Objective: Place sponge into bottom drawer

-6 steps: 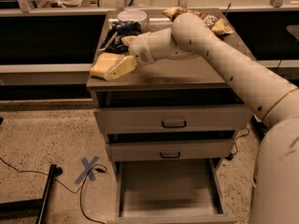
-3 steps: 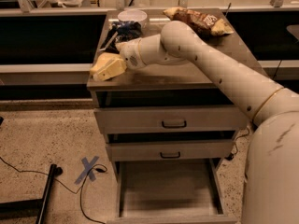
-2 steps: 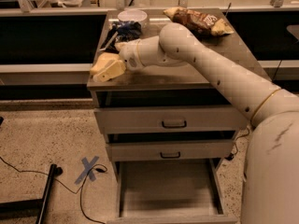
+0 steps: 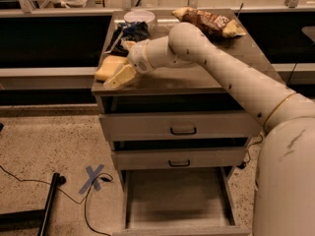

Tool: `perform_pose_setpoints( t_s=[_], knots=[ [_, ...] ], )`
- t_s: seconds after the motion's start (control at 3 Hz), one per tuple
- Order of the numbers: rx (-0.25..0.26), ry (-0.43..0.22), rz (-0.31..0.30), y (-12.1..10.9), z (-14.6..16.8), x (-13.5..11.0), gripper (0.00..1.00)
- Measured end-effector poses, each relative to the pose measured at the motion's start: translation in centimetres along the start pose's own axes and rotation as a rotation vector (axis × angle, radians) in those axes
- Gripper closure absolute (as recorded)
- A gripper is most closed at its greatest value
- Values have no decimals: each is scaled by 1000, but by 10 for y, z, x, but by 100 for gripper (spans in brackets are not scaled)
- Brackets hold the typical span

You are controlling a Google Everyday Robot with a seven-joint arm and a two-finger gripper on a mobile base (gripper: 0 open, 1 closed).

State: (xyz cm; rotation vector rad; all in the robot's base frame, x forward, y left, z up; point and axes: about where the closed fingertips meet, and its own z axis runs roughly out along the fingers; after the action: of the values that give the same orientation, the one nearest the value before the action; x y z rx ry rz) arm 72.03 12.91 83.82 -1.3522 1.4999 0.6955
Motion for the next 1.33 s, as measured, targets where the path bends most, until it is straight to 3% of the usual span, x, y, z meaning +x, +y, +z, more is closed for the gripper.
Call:
perform_pose_setpoints(
  t_s=[0.33, 1.0, 1.33],
  knots=[
    [-40, -7, 35, 1, 5, 6, 17],
    [-115, -9, 80, 11, 11, 8, 64],
    [-121, -92, 79, 5, -17, -7, 87]
  ],
)
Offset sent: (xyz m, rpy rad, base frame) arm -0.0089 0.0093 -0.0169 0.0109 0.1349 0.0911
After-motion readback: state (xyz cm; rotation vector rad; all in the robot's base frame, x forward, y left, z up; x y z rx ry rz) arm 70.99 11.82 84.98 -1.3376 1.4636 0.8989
